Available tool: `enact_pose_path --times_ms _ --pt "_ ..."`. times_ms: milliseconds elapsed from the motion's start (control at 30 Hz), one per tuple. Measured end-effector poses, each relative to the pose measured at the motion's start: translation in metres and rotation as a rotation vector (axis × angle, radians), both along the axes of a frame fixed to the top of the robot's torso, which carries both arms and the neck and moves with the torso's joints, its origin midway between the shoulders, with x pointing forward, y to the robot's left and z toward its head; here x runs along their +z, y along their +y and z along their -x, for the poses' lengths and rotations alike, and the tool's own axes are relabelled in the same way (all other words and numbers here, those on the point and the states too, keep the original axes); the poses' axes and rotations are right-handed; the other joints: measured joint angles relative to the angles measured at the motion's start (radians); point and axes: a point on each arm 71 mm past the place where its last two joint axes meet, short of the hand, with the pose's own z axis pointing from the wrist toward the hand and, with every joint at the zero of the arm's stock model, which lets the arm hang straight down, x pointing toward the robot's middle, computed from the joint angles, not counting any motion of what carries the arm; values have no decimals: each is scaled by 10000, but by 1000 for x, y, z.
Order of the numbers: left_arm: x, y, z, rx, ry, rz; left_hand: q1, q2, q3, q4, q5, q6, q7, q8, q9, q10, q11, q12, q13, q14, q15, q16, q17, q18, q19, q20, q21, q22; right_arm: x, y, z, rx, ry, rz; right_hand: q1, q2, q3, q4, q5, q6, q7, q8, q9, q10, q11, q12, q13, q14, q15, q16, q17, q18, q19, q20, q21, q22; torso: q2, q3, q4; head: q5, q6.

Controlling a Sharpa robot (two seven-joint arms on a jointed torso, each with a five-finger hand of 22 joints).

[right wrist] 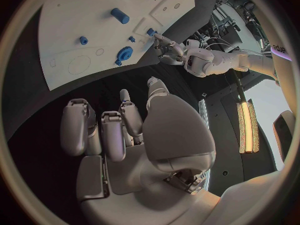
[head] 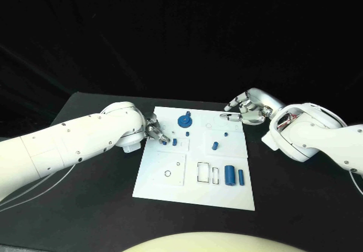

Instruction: Assemble the parts on the task board

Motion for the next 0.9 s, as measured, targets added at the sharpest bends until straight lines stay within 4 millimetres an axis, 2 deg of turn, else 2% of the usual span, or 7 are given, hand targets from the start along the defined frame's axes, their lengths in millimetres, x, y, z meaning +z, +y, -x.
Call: enact_pose_path --times_ms 233,400,633,800,867,900 --pt "-1 2 0 64 11 -35 -113 114 -867 345 5 32 -2 0 -22 0 0 57 26 0 0 0 0 0 0 0 0 0 0 0 0 -4 -3 0 0 0 0 0 0 0 0 0 0 0 0 0 0 0 0 0 8 0 0 0 0 -1 0 -1 1 -12 -8" --pt "-1 4 1 123 -39 -4 -464 104 -1677 797 -32 10 91 0 -34 -31 30 117 70 0 0 0 -1 1 0 1 0 0 0 0 0 -6 -4 -4 0 0 -27 -28 0 0 0 0 0 0 0 0 -12 0 0 0 8 0 0 0 0 -2 0 -3 3 -16 7" --pt "3 8 2 329 -244 207 -504 144 -2345 1181 -32 -48 149 -55 -58 -92 91 158 25 0 1 0 -2 0 0 1 0 0 0 -1 0 -20 -8 -5 0 0 -27 -28 0 0 0 5 0 0 0 0 -12 0 0 0 7 0 0 0 0 -3 0 -3 3 -26 15" --pt "11 11 0 703 -591 736 -538 295 -3074 1251 -32 -452 327 -178 -98 -685 239 -606 -818 8 9 0 -3 2 0 1 -203 0 0 -2 0 -38 -16 -5 1 0 -54 -1 0 0 0 40 0 0 0 0 -11 0 0 0 6 0 0 0 0 -3 -5 -3 4 -35 27" --pt "14 12 -1 899 -799 1116 -471 440 -3431 1260 -32 -845 486 -341 -174 -1401 397 -1646 -1947 4 171 -68 -3 7 14 19 -628 -1 0 -2 0 -43 -20 -6 0 0 -54 -1 0 0 0 40 0 0 0 0 -11 0 0 0 6 0 0 0 0 -3 -6 -4 5 -40 34" --pt "16 12 -2 970 -885 1315 -415 496 -3562 1267 -32 -1055 576 -434 -224 -1766 484 -2098 -2400 1 262 -320 -3 162 -63 97 -957 -1 0 -2 0 -47 -21 -7 -2 2 -54 -1 0 0 0 40 0 0 0 0 -11 0 0 0 6 0 0 0 0 -3 -7 -3 6 -44 38"
